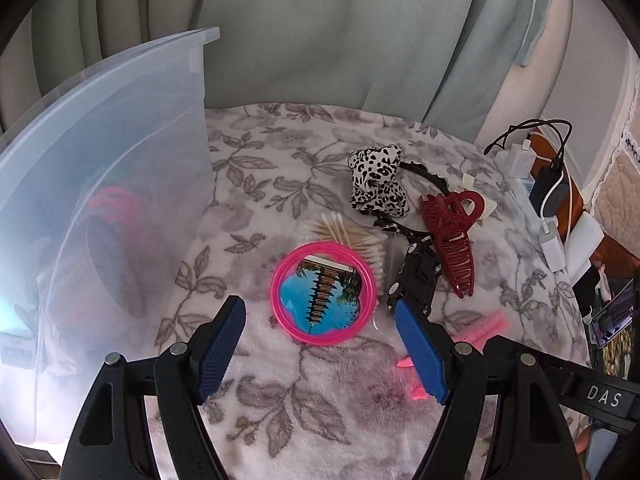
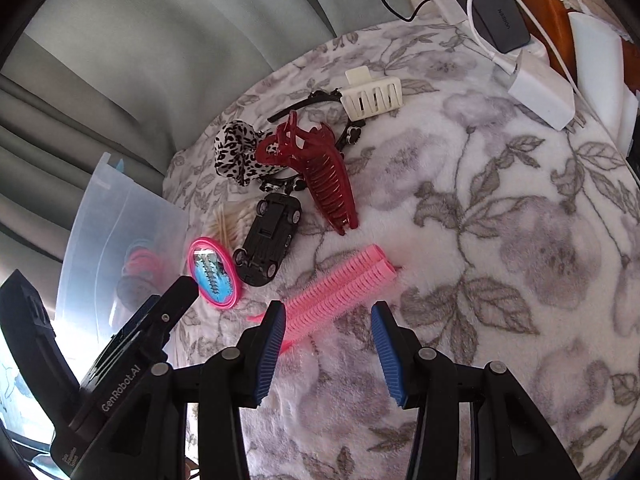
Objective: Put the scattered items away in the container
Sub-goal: 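Grasp the black toy car with left tool while right tool grasps pink hair roller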
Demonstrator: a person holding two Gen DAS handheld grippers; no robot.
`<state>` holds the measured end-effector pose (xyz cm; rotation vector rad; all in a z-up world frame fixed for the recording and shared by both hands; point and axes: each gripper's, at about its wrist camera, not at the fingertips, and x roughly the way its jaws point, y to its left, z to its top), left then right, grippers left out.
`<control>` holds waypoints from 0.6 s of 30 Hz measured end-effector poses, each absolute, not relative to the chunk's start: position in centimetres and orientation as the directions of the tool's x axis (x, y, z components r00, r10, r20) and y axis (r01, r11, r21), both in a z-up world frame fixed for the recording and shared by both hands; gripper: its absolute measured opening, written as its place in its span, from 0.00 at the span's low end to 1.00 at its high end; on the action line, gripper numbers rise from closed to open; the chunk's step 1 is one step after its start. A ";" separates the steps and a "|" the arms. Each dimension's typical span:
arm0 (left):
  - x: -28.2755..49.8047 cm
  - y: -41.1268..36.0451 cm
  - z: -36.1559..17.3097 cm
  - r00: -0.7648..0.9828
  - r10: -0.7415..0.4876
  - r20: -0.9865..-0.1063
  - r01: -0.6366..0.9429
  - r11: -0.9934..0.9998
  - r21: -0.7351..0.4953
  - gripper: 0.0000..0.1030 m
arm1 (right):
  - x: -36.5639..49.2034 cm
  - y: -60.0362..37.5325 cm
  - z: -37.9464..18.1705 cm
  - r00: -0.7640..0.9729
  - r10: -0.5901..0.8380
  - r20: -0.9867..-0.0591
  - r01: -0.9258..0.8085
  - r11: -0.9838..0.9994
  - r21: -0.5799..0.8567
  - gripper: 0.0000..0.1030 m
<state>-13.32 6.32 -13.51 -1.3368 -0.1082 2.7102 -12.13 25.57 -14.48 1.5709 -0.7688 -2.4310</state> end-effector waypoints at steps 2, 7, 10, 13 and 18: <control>-13.6 6.5 -13.3 -0.610 0.156 -0.777 -0.103 -0.988 -0.118 0.76 | -12.8 25.3 -14.8 -0.435 -0.378 -0.817 -0.161 -0.860 0.484 0.47; -13.9 7.0 -12.5 -0.629 0.181 -0.756 -0.174 -0.981 -0.089 0.76 | -14.0 24.8 -15.6 -0.418 -0.364 -0.832 -0.182 -0.864 0.469 0.47; -14.0 7.2 -12.3 -0.634 0.200 -0.747 -0.208 -0.974 -0.085 0.76 | -14.3 25.0 -15.8 -0.425 -0.365 -0.828 -0.201 -0.854 0.480 0.45; -14.2 8.0 -12.3 -0.628 0.223 -0.745 -0.248 -0.965 -0.081 0.76 | -14.6 24.9 -15.7 -0.426 -0.367 -0.827 -0.190 -0.858 0.478 0.39; -14.6 9.6 -12.6 -0.609 0.251 -0.752 -0.304 -0.950 -0.071 0.76 | -14.7 25.8 -15.2 -0.441 -0.370 -0.817 -0.180 -0.856 0.485 0.35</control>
